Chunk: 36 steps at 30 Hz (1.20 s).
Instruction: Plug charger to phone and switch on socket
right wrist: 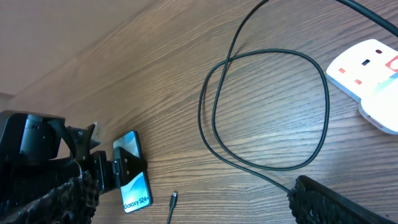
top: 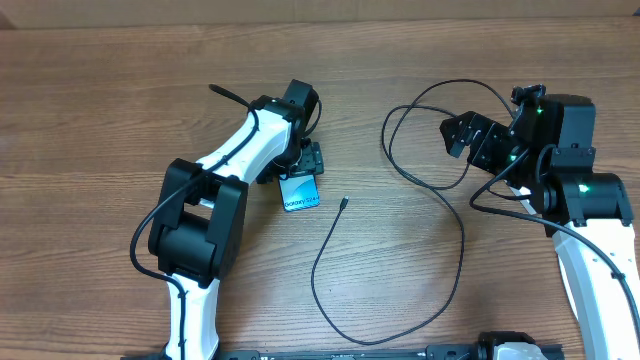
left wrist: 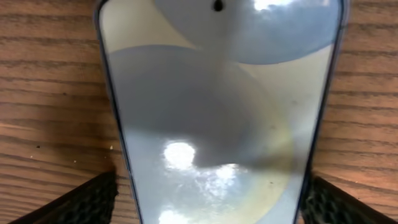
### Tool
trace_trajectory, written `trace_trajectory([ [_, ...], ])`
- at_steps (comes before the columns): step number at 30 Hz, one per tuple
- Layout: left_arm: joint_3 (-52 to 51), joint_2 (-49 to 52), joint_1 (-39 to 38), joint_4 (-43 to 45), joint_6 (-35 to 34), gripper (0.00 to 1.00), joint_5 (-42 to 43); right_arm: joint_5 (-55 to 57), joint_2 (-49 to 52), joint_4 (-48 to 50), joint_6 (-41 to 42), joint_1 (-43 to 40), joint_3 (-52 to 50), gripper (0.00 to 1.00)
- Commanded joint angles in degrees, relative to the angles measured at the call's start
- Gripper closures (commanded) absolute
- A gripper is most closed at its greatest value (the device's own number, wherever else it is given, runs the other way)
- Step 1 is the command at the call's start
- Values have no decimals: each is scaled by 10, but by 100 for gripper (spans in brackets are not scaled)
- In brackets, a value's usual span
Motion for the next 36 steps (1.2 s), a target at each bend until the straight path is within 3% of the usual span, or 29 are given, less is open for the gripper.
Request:
trace_trajectory([
  [1,-24,17,-1,-8,-12,18,-14,4,2,1,3,2,7,0],
  [7,-24,17,-1,-31,-12,19,-29,4,2,1,3,2,7,0],
  [15,-29,17,5,-40,-12,13,-27,4,2,1,3,2,7,0],
  [19,-31,17,5,-40,-12,14,-27,4,2,1,3,2,7,0],
  [25,-31,17,5,-40,-12,28,-27,4,2,1,3,2,7,0],
  [36,-31,17,5,-39,-12,26,-27,4,2,1,3,2,7,0],
])
